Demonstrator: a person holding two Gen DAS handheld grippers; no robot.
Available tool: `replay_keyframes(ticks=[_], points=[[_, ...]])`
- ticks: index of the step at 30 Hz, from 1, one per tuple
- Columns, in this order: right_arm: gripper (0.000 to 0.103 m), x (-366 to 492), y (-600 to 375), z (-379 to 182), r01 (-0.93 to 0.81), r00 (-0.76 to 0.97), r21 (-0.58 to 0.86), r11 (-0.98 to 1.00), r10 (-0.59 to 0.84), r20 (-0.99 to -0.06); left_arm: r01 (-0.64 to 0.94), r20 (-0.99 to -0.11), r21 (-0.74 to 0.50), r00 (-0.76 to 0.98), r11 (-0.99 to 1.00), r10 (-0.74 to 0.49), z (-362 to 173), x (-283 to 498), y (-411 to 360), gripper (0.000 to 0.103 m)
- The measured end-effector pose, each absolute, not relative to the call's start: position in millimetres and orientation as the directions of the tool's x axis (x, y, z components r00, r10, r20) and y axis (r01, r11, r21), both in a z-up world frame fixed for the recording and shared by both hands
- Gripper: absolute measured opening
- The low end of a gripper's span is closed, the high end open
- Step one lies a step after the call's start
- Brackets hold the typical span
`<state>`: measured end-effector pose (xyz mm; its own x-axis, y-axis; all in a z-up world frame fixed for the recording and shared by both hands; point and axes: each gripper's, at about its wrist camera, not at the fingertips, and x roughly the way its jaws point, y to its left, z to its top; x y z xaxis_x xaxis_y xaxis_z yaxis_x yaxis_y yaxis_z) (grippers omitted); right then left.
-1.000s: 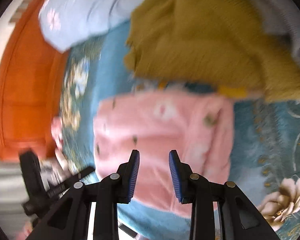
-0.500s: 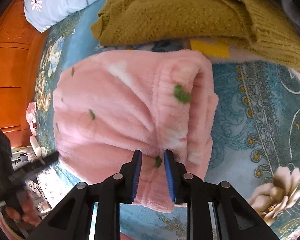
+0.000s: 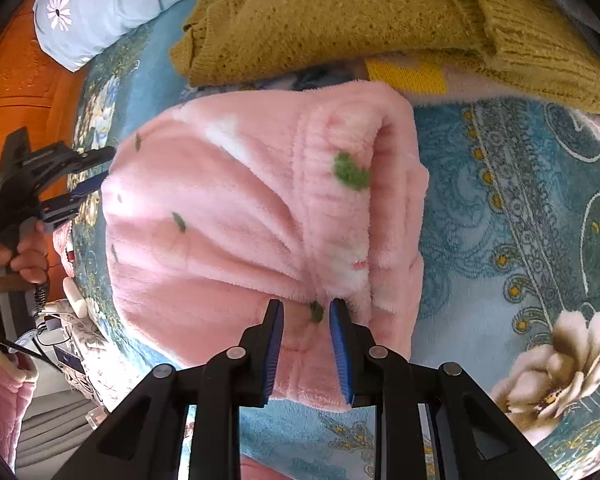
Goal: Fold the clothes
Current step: 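Pinch the folded pants with the left gripper while the right gripper grasps the other end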
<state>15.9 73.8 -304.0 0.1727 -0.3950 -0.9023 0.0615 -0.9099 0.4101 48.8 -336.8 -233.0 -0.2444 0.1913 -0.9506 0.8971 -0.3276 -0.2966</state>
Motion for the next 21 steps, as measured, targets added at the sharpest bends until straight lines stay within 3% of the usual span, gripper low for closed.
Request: replay_keyframes(ticks=[1, 3, 8, 15, 21], points=[[0.027, 15.4, 73.7, -304.7, 0.062, 0.175, 0.409, -0.91, -0.394, -0.902, 0.896, -0.941, -0.321, -0.266, -0.306, 0.208, -238.2, 49.8, -337.8, 0.026], [0.027, 14.5, 73.4, -306.3, 0.063, 0.18, 0.407, -0.911, -0.391, -0.903, 0.901, -0.949, -0.302, -0.254, -0.312, 0.186, -239.3, 48.0, -338.3, 0.007], [0.027, 16.2, 72.0, -307.6, 0.068, 0.187, 0.407, -0.911, -0.389, -0.902, 0.895, -0.96, -0.28, -0.262, -0.348, 0.101, -231.3, 35.3, -343.6, 0.004], [0.027, 16.9, 71.7, -310.9, 0.058, 0.203, 0.408, -0.911, -0.39, -0.898, 0.891, -0.971, -0.238, -0.217, -0.387, 0.097, -233.4, 23.0, -346.0, 0.002], [0.028, 0.4, 78.7, -285.0, -0.029, 0.14, 0.461, -0.887, -0.46, -0.877, 0.89, -0.946, -0.323, -0.312, -0.323, 0.089, -204.1, 56.1, -337.3, 0.002]])
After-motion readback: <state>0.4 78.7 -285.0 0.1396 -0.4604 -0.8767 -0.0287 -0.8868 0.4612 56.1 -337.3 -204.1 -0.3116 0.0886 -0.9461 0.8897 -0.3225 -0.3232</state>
